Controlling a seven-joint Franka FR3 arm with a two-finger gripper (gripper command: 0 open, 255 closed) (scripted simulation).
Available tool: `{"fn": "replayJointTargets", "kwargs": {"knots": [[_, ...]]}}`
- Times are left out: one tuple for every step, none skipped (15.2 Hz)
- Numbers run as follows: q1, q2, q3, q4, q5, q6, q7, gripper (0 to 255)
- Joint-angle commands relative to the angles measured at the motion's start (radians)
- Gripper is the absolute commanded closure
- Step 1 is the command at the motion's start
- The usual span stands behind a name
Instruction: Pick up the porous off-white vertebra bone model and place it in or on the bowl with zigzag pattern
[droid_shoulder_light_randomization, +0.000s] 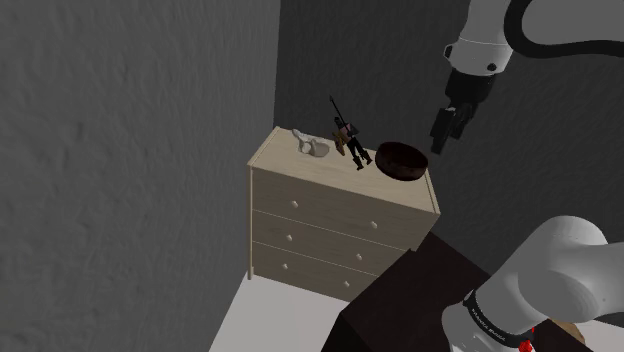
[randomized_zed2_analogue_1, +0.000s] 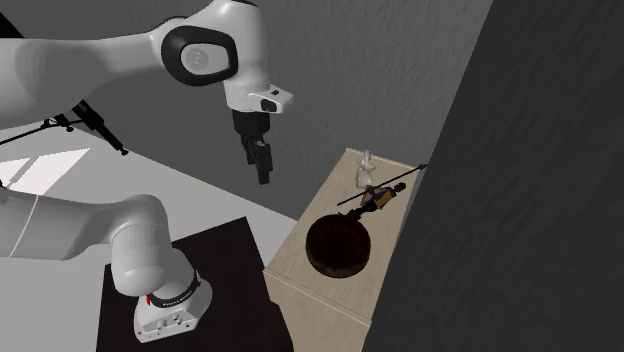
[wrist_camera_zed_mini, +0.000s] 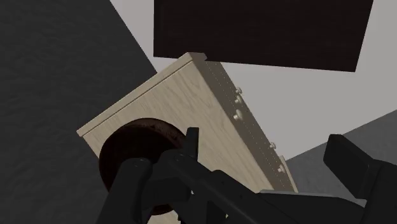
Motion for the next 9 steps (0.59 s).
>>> {"fn": "replayJointTargets", "kwargs": {"knots": [[0.000,0.000,0.000,0.000,0.000,0.000,0.000,0],[0.003,0.038,-0.011,0.013,-0.005,0.023,-0.023,0],[0.006,0.077,-0.021,0.028,-0.009,0.044,-0.046,0],[0.008,0.116,-0.030,0.044,-0.013,0.065,-0.069,0],[0.012,0.155,-0.040,0.062,-0.016,0.084,-0.091,0],[0.015,0.195,-0.048,0.081,-0.018,0.103,-0.114,0],[0.019,0.235,-0.056,0.102,-0.019,0.120,-0.136,0],[0.022,0.275,-0.064,0.123,-0.020,0.136,-0.159,0],[0.026,0.315,-0.071,0.147,-0.020,0.150,-0.181,0]]}}
